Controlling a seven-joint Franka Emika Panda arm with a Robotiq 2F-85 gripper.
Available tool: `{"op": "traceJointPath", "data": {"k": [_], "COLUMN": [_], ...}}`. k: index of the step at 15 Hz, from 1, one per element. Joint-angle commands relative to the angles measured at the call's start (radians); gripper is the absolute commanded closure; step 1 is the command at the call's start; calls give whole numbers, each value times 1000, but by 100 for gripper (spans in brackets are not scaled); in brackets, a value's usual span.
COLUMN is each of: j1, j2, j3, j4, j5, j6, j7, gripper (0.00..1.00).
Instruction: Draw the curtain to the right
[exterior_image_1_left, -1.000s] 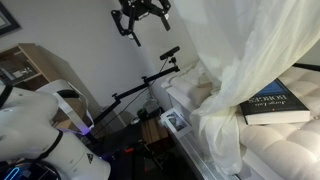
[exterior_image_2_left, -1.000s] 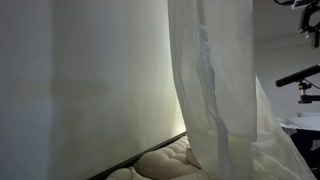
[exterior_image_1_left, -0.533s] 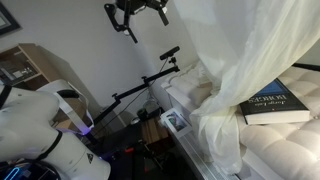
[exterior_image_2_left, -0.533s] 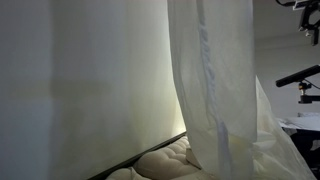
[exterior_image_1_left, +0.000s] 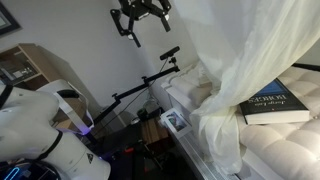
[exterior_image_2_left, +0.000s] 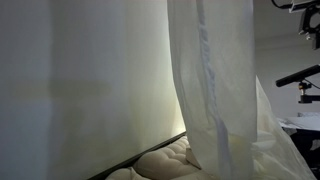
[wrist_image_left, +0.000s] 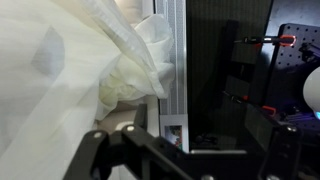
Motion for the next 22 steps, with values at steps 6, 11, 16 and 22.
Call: {"op": "traceJointPath", "data": {"k": [6,11,16,22], "j1": [45,-11,-65,-107], "j2": [194,291,367,455], "j3": [101,102,95,83], "j4": [25,23,38,83], "j5": [-14,-78,-115,-117], "j6": [192,496,514,429], "j7": [-56,52,116,120], "gripper": [0,0,0,0]}}
